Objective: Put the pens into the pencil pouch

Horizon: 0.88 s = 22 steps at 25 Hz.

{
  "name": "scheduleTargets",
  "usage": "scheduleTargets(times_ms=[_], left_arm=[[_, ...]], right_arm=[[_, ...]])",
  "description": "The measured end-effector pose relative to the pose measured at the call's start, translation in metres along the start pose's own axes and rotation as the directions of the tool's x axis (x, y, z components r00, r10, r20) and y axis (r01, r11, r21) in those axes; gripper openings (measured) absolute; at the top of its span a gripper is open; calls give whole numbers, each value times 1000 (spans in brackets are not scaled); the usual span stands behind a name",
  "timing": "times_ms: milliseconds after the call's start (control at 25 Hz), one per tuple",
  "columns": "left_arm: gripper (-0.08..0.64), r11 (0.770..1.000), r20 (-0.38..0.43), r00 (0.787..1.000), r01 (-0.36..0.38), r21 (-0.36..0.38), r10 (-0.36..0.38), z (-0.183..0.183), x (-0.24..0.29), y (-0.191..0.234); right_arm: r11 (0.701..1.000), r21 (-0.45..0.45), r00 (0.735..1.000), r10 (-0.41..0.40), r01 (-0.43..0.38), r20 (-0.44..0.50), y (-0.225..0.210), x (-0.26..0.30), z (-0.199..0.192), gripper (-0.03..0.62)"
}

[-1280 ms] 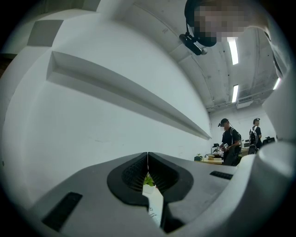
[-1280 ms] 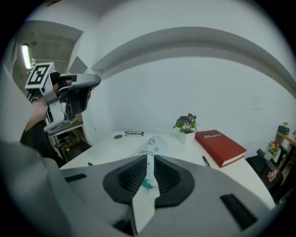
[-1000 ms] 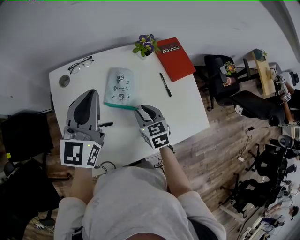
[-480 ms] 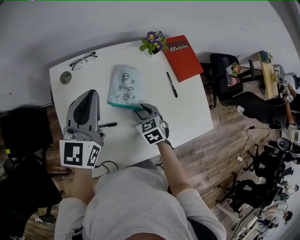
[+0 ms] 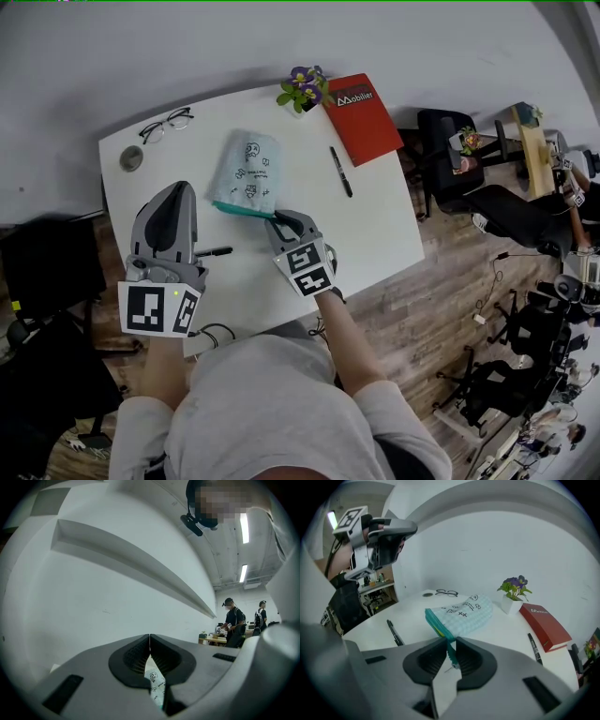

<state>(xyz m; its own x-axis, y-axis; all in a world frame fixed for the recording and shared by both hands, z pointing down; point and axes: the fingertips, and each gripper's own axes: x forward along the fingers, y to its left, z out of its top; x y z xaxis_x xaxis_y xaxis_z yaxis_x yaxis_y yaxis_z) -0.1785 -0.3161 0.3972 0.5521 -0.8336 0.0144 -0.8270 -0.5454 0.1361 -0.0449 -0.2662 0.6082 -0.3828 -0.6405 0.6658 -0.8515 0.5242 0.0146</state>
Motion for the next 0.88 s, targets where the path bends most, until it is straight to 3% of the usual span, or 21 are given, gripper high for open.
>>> scheduleTargets(times_ms=[400, 640, 880], left_arm=[[26, 1000, 46, 999, -11, 29, 10, 22, -20, -18], [26, 997, 69, 997, -51, 60, 47, 31, -46, -25], [28, 977, 68, 989, -141, 162, 132, 26, -80, -17]], right_arm=[[986, 160, 963, -1, -44, 270, -17, -79, 81, 74], [967, 225, 932, 31, -120, 361, -13, -119, 94, 69], [964, 219, 912, 47, -147, 407, -5, -144, 96, 66]])
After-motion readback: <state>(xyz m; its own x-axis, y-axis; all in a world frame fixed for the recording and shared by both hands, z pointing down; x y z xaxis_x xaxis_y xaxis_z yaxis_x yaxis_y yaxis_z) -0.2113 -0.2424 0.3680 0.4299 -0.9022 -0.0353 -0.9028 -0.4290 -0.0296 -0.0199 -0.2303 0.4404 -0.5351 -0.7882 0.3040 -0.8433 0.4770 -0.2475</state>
